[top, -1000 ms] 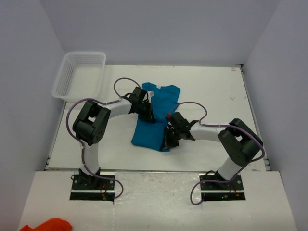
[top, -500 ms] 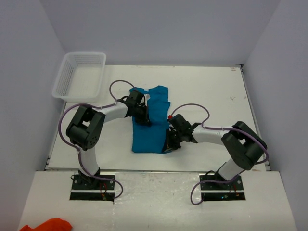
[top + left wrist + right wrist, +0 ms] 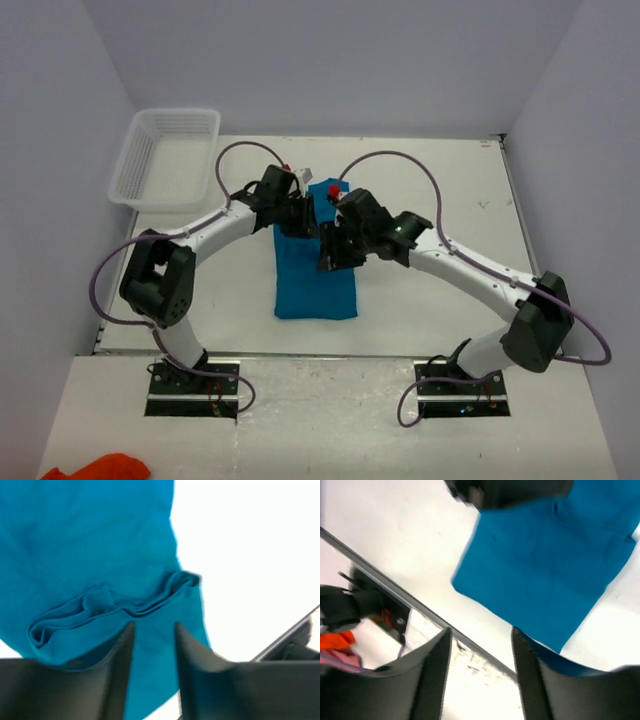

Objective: Fold and stack the t-shirts
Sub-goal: Grab one side of the 2/3 rectangular tshirt with both arms

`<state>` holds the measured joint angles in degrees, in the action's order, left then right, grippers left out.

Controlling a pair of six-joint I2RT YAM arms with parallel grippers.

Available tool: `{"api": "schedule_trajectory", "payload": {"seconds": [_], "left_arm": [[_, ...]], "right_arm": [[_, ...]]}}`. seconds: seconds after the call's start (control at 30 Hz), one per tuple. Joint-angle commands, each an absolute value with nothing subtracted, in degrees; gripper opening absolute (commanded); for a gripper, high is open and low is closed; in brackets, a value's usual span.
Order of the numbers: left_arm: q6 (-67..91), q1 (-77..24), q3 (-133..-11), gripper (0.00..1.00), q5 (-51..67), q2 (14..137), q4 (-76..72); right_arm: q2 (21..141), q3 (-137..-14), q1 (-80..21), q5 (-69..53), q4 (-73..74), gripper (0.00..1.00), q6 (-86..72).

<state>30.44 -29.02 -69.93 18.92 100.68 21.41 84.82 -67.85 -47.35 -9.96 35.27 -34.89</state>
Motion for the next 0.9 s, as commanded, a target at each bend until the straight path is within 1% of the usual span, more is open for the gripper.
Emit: {"api": "schedule_trajectory", "payload": {"seconds": [0.0,0.03,0.07,0.1,0.13,0.17,0.2,0.23,0.27,0.3,0.4,0.47,0.5,0.63,0.77,0.8,0.87], "left_arm": [[29.4,-29.2,-77.8,0.43,17.1,93.9,26.3],[29.2,-29.2,-79.4,0.48,12.8,92.6,32.0],[29.2,-29.2,-83.3,0.56,9.8,92.5,36.2],[29.1,-29.2,-84.8,0.57,4.7,92.1,43.3],[29.2,-29.2,-85.2,0.63,2.8,91.4,45.3],[29.5,-29.2,-82.8,0.80,1.7,90.1,46.4],[29.9,-29.2,-80.4,0.91,0.9,88.3,46.6],[30.7,-29.2,-78.0,0.95,0.3,84.2,45.7],[32.1,-29.2,-72.5,0.98,0.4,82.1,44.7],[32.9,-29.1,-69.9,0.98,0.9,80.3,43.9],[36.2,-28.9,-62.2,0.93,3.3,75.5,43.1],[37.6,-28.9,-56.0,0.90,6.8,73.0,40.4],[38.1,-28.8,-54.4,0.89,7.4,72.4,39.8],[40.6,-28.9,-47.3,0.85,8.2,71.1,37.4],[41.2,-28.9,-43.7,0.84,9.1,71.4,35.5],[41.1,-28.9,-43.2,0.84,8.7,71.5,35.2],[41.0,-28.9,-42.3,0.84,8.5,71.5,35.0]], "right_arm": [[79.2,-79.4,-47.3,-2.9,50.2,0.56,-30.1],[78.5,-80.3,-46.6,-2.7,51.2,0.68,-29.7],[76.5,-79.3,-45.8,-3.6,51.6,0.83,-29.3],[75.5,-77.7,-43.6,-4.3,51.4,0.86,-29.4],[74.5,-75.5,-42.5,-5.1,50.9,0.89,-29.3],[73.5,-72.9,-41.5,-6.0,49.8,0.90,-29.2],[71.6,-67.3,-41.0,-5.8,47.9,0.91,-29.4],[70.8,-64.4,-40.2,-5.7,46.7,0.92,-30.0],[70.1,-61.8,-40.0,-6.4,45.5,0.92,-30.5],[69.2,-56.8,-39.7,-7.6,43.9,0.92,-31.5],[66.5,-48.5,-39.7,-11.4,35.8,0.91,-34.0],[65.5,-45.0,-39.6,-12.8,32.5,0.91,-34.9],[65.7,-42.1,-39.5,-13.4,29.7,0.90,-35.4],[69.0,-38.1,-38.5,-15.2,24.6,0.88,-36.4],[73.9,-34.4,-37.6,-16.8,18.9,0.81,-38.1],[74.6,-34.0,-37.5,-17.1,16.8,0.76,-38.3],[76.1,-34.0,-37.6,-17.3,16.0,0.71,-38.8]]}}
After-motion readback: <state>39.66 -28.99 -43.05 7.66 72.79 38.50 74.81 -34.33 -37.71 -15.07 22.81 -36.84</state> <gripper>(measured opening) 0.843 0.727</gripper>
